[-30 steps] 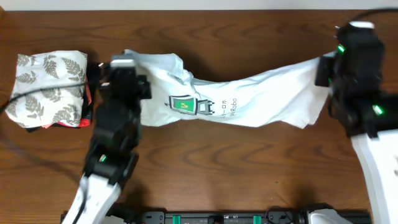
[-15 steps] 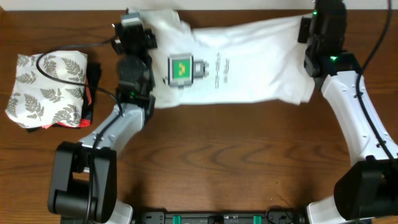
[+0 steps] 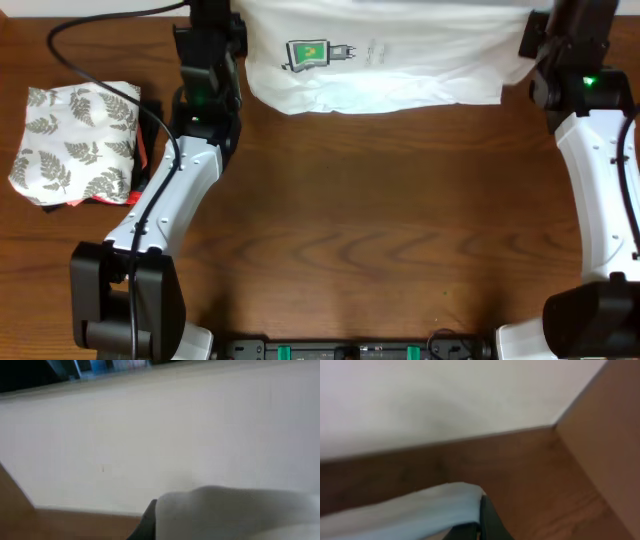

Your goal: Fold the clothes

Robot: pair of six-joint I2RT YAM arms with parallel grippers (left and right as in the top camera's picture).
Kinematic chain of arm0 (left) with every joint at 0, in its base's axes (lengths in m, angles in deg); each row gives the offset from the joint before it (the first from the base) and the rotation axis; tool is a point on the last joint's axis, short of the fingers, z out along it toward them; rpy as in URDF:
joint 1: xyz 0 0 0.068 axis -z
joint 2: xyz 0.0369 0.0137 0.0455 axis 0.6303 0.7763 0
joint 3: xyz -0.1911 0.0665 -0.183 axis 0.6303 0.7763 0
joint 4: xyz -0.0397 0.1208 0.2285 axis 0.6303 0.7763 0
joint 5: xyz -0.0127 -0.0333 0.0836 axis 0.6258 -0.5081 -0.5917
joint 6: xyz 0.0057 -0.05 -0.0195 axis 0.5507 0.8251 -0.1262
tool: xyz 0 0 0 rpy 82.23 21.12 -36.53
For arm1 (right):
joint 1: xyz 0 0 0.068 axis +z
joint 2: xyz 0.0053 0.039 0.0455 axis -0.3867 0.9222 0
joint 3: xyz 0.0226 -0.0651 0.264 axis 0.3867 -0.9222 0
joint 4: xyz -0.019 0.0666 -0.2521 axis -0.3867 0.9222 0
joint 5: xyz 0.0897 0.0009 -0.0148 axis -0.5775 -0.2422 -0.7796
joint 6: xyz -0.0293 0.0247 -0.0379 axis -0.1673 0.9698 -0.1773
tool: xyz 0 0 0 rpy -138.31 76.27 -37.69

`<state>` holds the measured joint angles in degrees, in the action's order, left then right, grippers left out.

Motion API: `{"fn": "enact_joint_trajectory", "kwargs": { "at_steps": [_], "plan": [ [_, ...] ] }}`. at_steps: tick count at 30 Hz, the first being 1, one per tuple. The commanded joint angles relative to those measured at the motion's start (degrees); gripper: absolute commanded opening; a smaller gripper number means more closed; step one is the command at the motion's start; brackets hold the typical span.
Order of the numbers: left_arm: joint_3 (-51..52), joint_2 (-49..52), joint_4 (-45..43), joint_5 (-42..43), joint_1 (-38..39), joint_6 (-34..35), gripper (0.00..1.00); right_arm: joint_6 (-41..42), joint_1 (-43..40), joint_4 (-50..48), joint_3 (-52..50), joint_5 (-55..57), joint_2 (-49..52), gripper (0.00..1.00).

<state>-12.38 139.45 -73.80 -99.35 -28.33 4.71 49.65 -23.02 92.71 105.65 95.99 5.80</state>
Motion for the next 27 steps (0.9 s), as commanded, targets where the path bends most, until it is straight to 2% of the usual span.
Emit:
{"fn": "enact_joint_trajectory", "kwargs": {
  "at_steps": [1, 18, 23, 27],
  "plan": [
    [-0.55, -0.11, 0.48, -0.98, -0.44, -0.72, 0.06, 0.94, -0.52, 1.27, 0.17, -0.04, 0.31, 0.01],
    [-0.55, -2.05, 2.16, -0.72, 0.04, -0.70, 0.06, 0.72, -0.52, 2.64, 0.20, -0.46, 0.35, 0.01],
    [-0.55, -1.09, 0.02, 0.63, -0.24, -0.74, 0.06, -1.27, -0.50, -1.81, 0.20, -2.60, 1.51, 0.01],
    [-0.55, 0.70, -6.16, 4.37, -1.60, -0.72, 0.06, -1.25, -0.52, -8.35, 0.20, -3.41, 3.37, 0.01]
  ]
}}
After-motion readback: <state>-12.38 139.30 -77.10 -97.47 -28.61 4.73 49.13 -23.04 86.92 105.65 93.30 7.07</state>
